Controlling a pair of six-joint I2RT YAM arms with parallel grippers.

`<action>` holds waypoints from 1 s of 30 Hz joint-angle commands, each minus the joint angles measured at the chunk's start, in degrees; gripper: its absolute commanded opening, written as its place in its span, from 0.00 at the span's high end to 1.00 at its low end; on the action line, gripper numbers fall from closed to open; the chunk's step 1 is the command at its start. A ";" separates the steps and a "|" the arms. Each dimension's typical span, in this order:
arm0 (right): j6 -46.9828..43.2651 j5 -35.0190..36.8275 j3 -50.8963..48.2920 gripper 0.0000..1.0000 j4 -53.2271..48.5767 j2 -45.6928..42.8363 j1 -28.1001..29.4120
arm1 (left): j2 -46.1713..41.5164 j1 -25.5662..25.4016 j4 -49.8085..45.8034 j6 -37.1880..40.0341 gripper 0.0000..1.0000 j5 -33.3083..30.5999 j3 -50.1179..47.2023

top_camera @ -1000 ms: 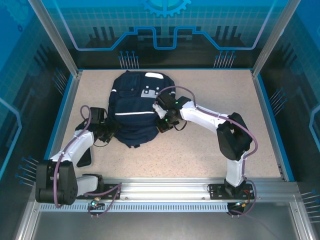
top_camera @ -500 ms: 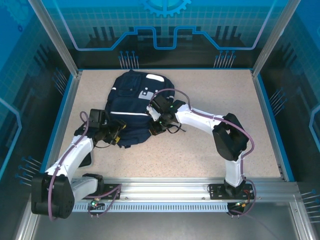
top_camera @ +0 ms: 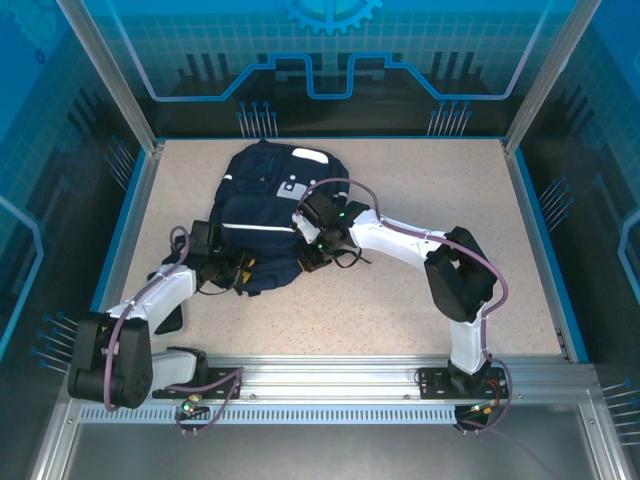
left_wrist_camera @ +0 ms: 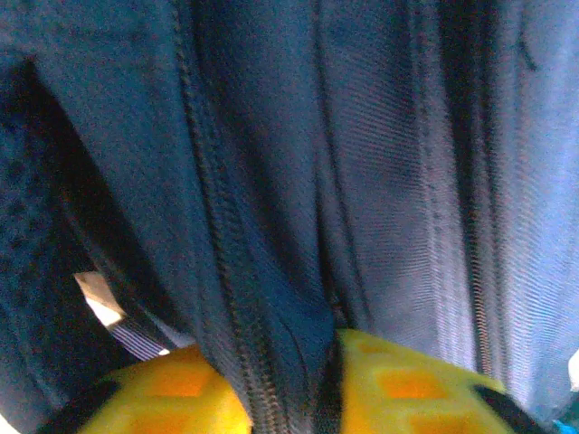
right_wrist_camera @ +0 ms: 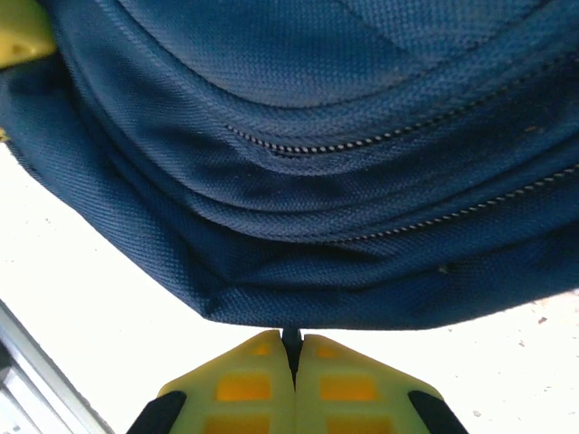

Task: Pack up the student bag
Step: Zip the student bag at the center of the table.

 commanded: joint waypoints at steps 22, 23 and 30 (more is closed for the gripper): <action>6.85 7.88 9.73 1.00 -3.89 7.62 -19.18 | -4.65 -0.37 -0.95 7.36 1.00 3.42 -0.90; 6.99 7.55 10.47 1.00 -3.96 8.20 -19.48 | -5.50 -0.37 -1.42 7.74 1.00 3.66 -1.10; 6.27 6.62 9.33 1.00 -4.85 7.42 -20.66 | -7.73 -0.50 -6.64 14.00 0.82 7.55 0.55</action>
